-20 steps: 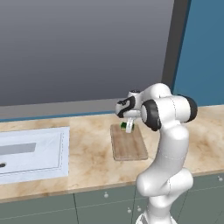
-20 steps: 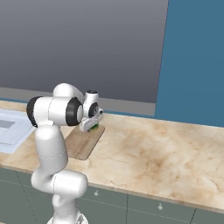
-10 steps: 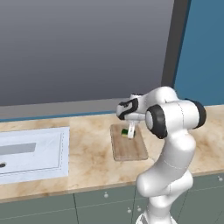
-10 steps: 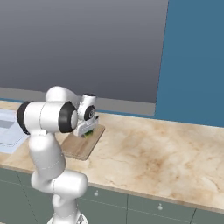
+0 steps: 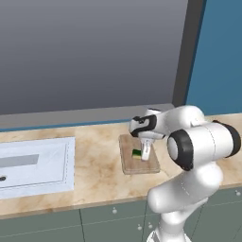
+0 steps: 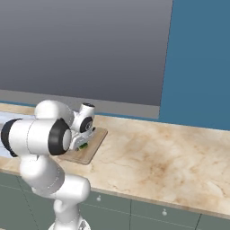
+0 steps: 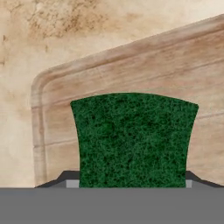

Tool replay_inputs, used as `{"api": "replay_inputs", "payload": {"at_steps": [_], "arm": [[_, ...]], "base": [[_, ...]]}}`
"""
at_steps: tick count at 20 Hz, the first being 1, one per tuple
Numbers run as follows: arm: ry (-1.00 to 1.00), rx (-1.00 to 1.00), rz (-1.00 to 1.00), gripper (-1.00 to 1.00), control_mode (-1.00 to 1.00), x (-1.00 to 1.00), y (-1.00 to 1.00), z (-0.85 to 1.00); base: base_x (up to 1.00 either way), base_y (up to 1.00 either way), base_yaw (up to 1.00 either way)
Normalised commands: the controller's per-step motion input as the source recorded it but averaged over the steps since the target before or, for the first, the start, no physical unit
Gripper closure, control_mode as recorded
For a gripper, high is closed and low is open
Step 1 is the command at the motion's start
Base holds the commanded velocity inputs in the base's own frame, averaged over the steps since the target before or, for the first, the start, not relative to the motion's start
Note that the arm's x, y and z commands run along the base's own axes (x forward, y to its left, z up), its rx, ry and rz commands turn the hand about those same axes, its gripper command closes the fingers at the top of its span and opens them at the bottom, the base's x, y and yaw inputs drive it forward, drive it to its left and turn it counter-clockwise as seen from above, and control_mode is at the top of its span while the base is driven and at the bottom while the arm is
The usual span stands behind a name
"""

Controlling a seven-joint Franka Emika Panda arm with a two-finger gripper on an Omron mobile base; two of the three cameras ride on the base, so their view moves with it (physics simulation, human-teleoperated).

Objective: Pick up the sponge from the counter and clean the cutting board by briefly scrubbing or pressing down on the cutting board. Once finished, release the sponge.

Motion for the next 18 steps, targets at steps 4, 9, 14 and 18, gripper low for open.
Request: {"api": "replay_inputs", "payload": {"at_steps": [4, 9, 14, 18], "arm": [[0.07, 0.04, 0.08, 1.00, -1.00, -0.74, 0.23, -0.01], [0.10, 0.03, 0.09, 1.00, -1.00, -0.62, 0.25, -0.04], [0.07, 0.02, 0.08, 1.00, -1.00, -0.49, 0.26, -0.10], [0.03, 0.01, 0.03, 1.00, -1.00, -0.04, 0.16, -0.02]], "base": [[0.00, 0.00, 0.00], [0.00, 0.00, 0.00], [0.00, 0.00, 0.00], [0.00, 0.00, 0.00]]}}
